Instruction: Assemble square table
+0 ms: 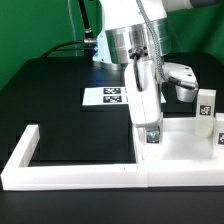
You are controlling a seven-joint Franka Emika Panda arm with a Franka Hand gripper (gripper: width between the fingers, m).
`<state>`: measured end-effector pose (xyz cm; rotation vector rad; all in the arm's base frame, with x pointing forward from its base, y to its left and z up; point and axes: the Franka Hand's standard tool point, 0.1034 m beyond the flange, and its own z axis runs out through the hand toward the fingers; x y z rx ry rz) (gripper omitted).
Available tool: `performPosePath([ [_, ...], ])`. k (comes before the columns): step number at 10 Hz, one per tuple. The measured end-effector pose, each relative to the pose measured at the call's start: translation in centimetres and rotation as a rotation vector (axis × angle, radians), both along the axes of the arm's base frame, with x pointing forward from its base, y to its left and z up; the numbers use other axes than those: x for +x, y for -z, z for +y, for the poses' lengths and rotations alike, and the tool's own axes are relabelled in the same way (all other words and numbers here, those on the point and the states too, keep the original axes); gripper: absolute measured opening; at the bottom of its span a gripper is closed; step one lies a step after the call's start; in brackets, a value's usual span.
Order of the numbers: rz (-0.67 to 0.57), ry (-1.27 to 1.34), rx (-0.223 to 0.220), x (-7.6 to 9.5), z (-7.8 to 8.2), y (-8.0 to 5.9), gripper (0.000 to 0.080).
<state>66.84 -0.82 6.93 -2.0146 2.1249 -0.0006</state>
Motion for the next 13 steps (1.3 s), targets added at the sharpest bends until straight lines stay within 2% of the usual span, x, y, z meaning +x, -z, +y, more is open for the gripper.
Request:
performPosePath([
  [1,-0.018,-0.172,-0.040,0.04,0.15,-0.14,0.0535],
  [2,-0.024,-0.374,-0.073,0.04,0.21,-0.32,0.0613],
  [3,-0.024,-0.558,-0.093,-0.14,0.25,-0.38,0.0613],
  [5,-0.039,-0.663,-0.115,-0.08,0.05,-0.31,0.0648],
  [7,-0.062,-0.841,-0.141,-0.09,-0.04,-0.29,0.0649],
  [8,-0.115,-1.216,-0.264,0.66,-0.18,-0.54,0.0649],
  [9,-0.136,-1.297,-0.278,0.68,-0.24,-0.41,0.0649],
  [11,-0.121,-1.191,-0.261,0.60,-0.25,-0.35,0.0620],
  [12,-0.115,-1.142,-0.254,0.59,-0.25,-0.31,0.0441],
  [13,-0.107,-1.076,-0.245,0.57,-0.28,-0.27,0.0441],
])
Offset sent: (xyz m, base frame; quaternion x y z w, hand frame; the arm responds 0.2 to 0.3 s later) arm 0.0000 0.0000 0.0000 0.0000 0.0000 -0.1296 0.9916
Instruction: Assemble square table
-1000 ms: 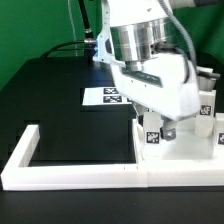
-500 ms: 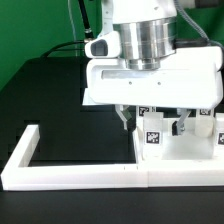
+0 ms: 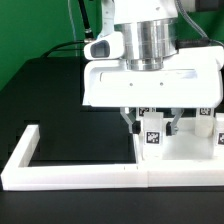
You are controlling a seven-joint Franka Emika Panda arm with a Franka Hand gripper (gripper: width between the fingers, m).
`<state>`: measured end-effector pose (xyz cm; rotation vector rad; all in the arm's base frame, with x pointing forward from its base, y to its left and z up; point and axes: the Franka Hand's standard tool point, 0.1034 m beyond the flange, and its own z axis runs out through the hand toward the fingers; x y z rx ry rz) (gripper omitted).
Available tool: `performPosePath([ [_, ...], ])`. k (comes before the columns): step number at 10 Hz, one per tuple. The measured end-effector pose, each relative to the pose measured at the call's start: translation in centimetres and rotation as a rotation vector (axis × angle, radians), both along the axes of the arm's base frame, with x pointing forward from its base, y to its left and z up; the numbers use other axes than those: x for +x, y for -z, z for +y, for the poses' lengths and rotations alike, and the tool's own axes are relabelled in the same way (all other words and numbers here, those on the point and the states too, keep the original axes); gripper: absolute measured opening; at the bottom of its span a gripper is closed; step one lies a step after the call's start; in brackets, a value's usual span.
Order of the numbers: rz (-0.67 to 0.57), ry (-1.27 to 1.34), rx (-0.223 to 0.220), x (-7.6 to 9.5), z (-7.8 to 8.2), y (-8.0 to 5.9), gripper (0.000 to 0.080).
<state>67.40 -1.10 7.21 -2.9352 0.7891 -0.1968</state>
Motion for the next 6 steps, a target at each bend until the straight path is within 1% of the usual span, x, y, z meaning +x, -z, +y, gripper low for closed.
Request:
performPosePath([
  [1,0.007,0.089,0.010,-0.08,-0.29,0.09,0.0292],
  [2,0.011,0.175,0.020,-0.08,-0.38,0.16,0.0292],
  [3,0.018,0.329,0.042,-0.10,-0.64,0.20,0.0292],
  [5,0.058,0.657,0.126,-0.38,-1.12,0.20,0.0292],
  [6,0.091,0.827,0.180,-0.55,-1.12,0.23,0.0292],
])
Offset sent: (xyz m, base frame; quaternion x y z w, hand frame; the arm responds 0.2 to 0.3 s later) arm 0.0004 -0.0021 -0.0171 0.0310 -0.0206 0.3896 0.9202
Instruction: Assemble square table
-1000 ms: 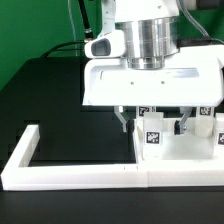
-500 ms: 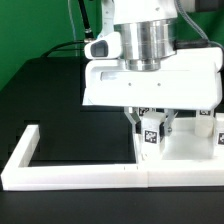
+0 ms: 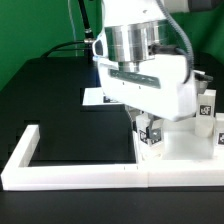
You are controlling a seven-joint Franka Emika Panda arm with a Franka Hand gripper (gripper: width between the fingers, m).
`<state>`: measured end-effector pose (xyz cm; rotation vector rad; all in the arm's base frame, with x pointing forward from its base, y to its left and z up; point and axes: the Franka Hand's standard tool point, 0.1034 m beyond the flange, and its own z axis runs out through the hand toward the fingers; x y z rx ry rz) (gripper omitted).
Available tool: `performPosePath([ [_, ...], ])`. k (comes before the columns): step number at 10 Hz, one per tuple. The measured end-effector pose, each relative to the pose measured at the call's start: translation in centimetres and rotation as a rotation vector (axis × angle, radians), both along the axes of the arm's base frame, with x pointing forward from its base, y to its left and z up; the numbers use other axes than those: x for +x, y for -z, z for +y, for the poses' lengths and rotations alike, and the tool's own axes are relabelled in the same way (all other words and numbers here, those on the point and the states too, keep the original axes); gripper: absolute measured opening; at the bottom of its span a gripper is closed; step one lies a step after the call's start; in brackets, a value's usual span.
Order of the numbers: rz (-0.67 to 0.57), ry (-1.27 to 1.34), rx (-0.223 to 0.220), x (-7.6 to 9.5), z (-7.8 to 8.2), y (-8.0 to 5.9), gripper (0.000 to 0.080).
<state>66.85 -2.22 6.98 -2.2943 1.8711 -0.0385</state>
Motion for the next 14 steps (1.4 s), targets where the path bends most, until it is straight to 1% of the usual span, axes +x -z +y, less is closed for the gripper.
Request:
performPosePath([
  [1,0.019,0.160,0.048,-0.1,-0.1,0.0,0.0292],
  [2,0.035,0.264,0.080,-0.2,-0.1,0.1,0.0292],
  [3,0.048,0.333,0.090,-0.2,-0.1,0.1,0.0292],
  [4,0.050,0.343,0.091,-0.3,0.0,0.1,0.0343],
  [5,0.051,0.342,0.090,-0.3,0.0,0.2,0.0479],
  [6,0.045,0.284,0.075,-0.3,0.0,0.2,0.0479],
  [7,0.021,0.074,-0.001,-0.1,0.7,0.2,0.0613],
  [8,0.008,-0.101,-0.018,-0.1,1.9,0.0,0.0613],
  [9,0.006,-0.192,-0.020,-0.2,2.2,-0.2,0.0643],
  [10,0.001,-0.235,-0.029,-0.3,1.8,0.0,0.0648],
  [11,-0.002,-0.267,-0.033,-0.3,1.8,0.1,0.0648],
  [12,-0.014,-0.390,-0.052,-0.3,1.7,0.2,0.0649],
  [13,-0.034,-0.648,-0.121,-0.3,1.2,0.3,0.0649],
  [14,-0.058,-0.890,-0.172,0.0,1.2,0.5,0.0649],
])
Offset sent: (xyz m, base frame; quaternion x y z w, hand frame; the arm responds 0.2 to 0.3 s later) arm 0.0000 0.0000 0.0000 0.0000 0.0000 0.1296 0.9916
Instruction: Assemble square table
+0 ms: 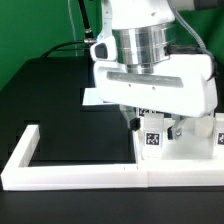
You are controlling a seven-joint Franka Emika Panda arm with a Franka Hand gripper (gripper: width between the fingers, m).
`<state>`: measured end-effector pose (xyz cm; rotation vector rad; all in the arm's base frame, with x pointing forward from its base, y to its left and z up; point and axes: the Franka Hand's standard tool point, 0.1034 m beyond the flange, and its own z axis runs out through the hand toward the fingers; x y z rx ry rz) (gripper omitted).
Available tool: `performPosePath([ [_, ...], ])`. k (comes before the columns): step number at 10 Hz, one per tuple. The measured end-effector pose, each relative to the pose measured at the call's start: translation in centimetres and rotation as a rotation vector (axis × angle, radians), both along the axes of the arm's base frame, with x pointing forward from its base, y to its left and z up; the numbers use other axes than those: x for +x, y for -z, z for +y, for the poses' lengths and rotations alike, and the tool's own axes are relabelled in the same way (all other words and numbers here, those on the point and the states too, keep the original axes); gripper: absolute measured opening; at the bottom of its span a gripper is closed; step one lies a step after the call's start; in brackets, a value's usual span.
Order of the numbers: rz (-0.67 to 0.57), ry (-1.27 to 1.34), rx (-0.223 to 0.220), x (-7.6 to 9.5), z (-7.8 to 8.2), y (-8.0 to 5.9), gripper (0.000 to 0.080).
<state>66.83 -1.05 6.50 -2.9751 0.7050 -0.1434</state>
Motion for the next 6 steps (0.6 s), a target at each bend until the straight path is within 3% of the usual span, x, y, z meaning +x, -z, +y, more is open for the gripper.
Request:
performPosePath([
  [4,0.003,0.049,0.008,-0.02,-0.05,0.03,0.0637],
  [6,0.009,0.162,0.021,-0.02,-0.03,0.03,0.0281],
])
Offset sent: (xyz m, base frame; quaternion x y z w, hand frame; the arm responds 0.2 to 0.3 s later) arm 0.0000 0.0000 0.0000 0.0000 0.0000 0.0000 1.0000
